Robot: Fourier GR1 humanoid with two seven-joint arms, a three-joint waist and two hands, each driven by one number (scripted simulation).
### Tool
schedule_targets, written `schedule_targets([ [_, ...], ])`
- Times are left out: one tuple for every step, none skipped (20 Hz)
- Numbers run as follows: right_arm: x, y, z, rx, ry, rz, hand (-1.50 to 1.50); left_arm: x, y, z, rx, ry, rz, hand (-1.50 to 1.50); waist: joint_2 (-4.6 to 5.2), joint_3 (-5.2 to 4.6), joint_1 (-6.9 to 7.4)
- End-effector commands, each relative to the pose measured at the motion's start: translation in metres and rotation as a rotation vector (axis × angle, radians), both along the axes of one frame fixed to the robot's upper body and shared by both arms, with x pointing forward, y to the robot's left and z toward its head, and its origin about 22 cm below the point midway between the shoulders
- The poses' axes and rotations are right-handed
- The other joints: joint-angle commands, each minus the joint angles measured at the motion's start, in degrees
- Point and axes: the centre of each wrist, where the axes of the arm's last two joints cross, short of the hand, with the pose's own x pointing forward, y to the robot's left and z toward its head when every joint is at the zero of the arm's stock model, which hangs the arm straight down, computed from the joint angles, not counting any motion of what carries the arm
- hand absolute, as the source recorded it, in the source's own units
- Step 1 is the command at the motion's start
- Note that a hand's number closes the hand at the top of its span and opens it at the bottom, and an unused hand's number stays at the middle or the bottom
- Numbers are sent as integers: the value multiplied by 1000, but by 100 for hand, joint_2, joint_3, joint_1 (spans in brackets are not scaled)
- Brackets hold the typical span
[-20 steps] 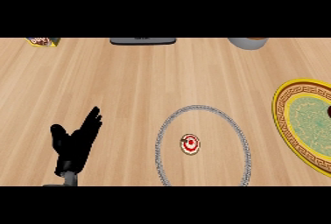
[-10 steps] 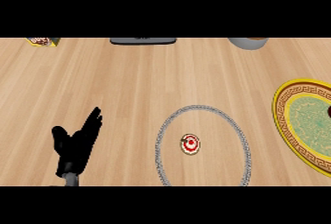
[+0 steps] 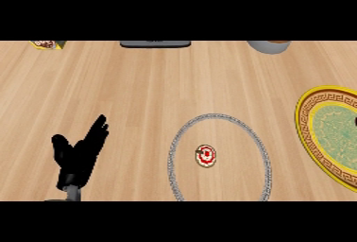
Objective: Pick the can from the placemat and place it in the plate
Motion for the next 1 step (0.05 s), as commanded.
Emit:
schedule_targets([
  [-8, 22, -13, 11, 32, -19, -150, -3, -15, -6, -9, 40, 1, 0, 23, -12, 3],
])
